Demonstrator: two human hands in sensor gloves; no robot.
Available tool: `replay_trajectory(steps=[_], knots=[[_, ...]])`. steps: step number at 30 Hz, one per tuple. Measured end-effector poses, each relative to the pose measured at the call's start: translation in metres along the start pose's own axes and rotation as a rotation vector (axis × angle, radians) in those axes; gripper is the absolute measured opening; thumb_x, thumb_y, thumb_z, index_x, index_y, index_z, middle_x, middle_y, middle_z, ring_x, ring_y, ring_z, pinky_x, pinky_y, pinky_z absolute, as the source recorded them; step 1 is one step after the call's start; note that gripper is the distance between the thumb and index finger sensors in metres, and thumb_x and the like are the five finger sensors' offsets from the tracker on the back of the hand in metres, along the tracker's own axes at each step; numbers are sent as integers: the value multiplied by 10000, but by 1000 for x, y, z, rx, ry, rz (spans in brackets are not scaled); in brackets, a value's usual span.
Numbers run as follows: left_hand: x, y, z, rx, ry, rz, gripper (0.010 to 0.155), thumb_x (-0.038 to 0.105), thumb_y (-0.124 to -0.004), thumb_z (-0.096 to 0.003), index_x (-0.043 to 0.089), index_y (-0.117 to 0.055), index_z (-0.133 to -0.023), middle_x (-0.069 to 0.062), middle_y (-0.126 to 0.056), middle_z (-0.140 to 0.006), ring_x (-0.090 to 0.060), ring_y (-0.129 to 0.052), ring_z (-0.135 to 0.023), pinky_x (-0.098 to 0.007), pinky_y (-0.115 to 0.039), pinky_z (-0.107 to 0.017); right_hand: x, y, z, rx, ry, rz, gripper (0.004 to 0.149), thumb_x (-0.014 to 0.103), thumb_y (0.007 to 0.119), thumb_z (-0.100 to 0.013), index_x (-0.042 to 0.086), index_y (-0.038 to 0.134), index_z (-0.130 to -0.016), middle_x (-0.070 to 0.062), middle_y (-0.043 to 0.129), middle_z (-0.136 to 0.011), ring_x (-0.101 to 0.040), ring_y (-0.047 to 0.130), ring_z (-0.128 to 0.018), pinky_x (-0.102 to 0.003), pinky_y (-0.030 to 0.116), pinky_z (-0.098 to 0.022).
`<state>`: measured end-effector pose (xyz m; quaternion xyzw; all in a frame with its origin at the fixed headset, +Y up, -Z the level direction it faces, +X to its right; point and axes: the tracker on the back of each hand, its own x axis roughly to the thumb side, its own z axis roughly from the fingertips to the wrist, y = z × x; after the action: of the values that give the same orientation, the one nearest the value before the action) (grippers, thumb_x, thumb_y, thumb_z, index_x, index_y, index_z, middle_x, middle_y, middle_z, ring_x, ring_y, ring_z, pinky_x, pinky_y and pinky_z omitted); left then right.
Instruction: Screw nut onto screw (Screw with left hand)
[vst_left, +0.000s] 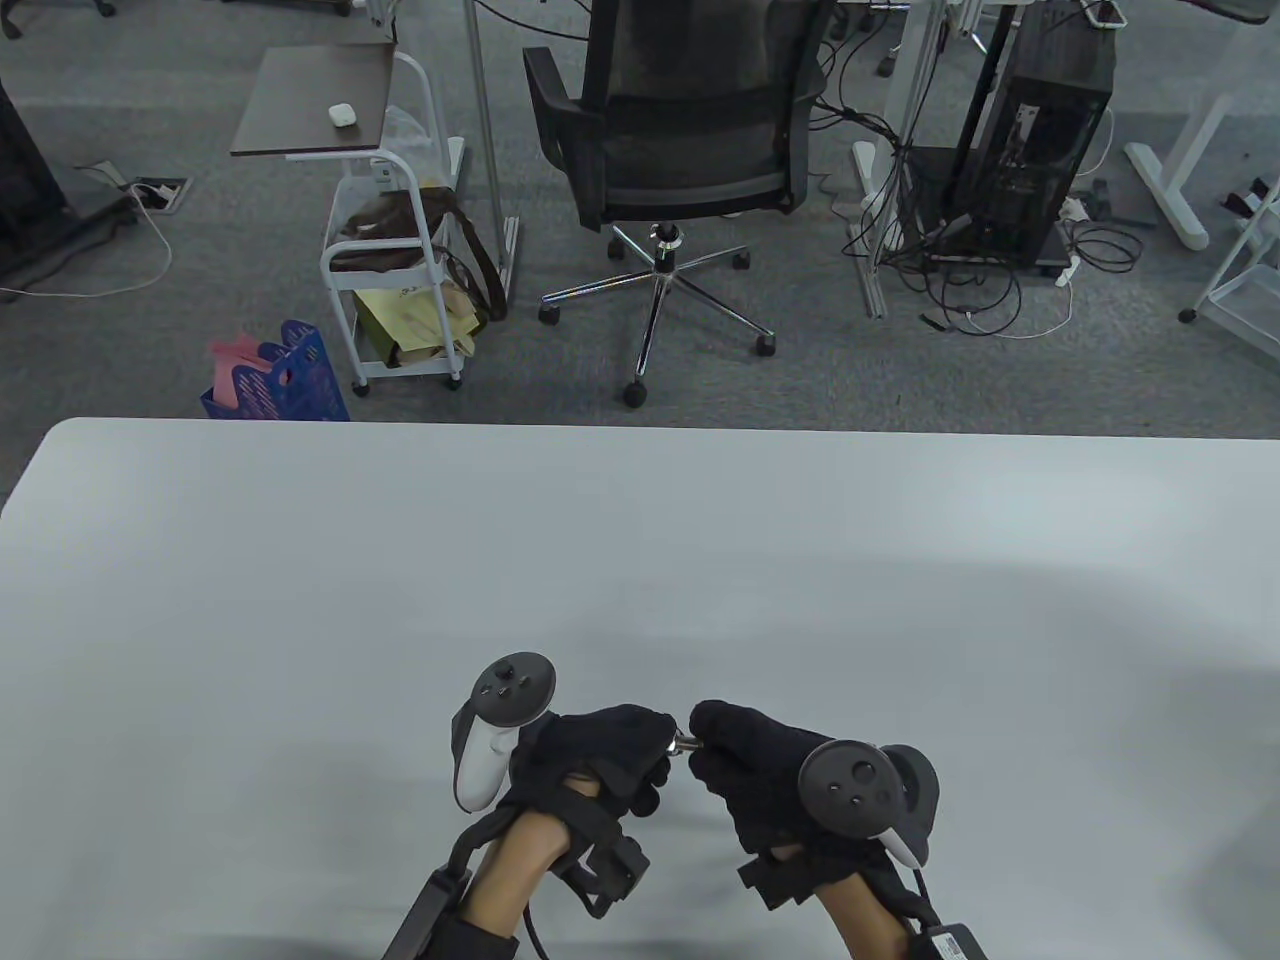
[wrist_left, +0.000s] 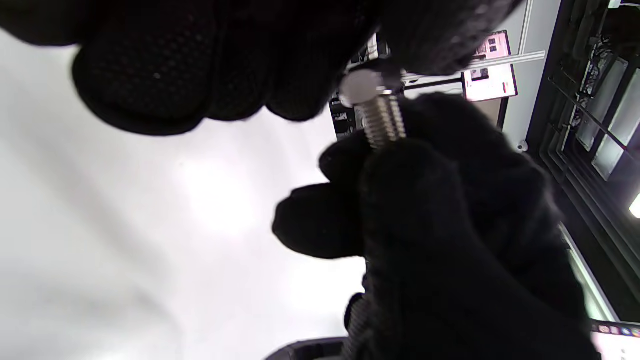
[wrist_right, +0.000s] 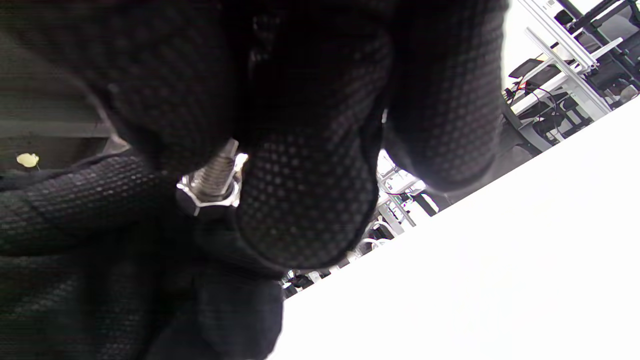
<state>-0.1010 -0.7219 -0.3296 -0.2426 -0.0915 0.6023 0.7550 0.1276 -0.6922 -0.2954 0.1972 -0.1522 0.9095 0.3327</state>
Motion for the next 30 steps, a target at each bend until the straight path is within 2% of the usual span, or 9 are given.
replay_trajectory(steps=[6,9,13,16,19,22,24,28,30], knots=[[4,-2,-1,-57,-32,-13,539,343,-747,-442,33,-746,-882,-272,-827,-793,-436,-919,-498,-590,-711,-426,-2,1,0,32,17,-29,480,363,943,-305,218,860,-755,-12,1031,-647,-68,1166,-317,-408,981,-384],[0,-1,1,-17,-5,8,687,463,-721,-441,17,-691,-962,-298,-810,-824,-456,-914,-519,-598,-705,-437,0,-2,0,4,9,-32,471,363,950,-299,225,862,-741,-10,1031,-645,-64,1166,-314,-404,984,-382],[2,-2,-1,-19,-22,1,564,410,-744,-437,11,-857,-818,-303,-900,-727,-472,-944,-442,-611,-721,-394,1,-1,0,3,1,-16,469,370,949,-295,228,863,-734,-5,1036,-636,-59,1168,-305,-403,986,-378],[4,-3,-1,-72,-33,-12,551,359,-742,-444,31,-755,-887,-275,-834,-796,-445,-922,-499,-595,-710,-427,1,-1,0,3,7,-29,466,368,949,-297,228,864,-734,-6,1035,-636,-62,1167,-305,-403,986,-379],[0,-1,1,-22,-23,9,703,467,-705,-445,29,-648,-992,-296,-786,-854,-452,-908,-537,-595,-701,-449,1,-2,-1,0,5,-31,466,368,950,-297,230,864,-734,-4,1035,-638,-60,1167,-307,-402,985,-381],[0,0,0,8,-6,-11,619,444,-724,-436,7,-833,-860,-312,-881,-765,-479,-940,-461,-613,-718,-403,1,-1,-1,-1,4,-31,466,367,949,-298,234,863,-735,-2,1034,-640,-59,1166,-311,-401,985,-383],[2,0,-1,-19,-18,0,556,395,-740,-438,8,-850,-822,-307,-896,-732,-473,-942,-444,-611,-721,-394,1,-1,-1,-1,2,-29,466,370,947,-298,235,862,-736,-1,1035,-641,-57,1167,-310,-399,986,-383],[3,0,-1,-77,-37,23,562,356,-735,-449,31,-735,-908,-278,-823,-812,-446,-920,-507,-594,-709,-432,0,-2,-1,-7,15,-65,466,370,949,-296,232,864,-733,-3,1035,-640,-59,1166,-309,-401,986,-381],[1,0,0,-36,-27,31,686,447,-715,-447,25,-659,-984,-298,-797,-845,-450,-915,-522,-593,-707,-439,0,-2,0,-7,19,-77,465,369,949,-297,234,864,-734,-1,1036,-639,-59,1167,-307,-400,986,-382]])
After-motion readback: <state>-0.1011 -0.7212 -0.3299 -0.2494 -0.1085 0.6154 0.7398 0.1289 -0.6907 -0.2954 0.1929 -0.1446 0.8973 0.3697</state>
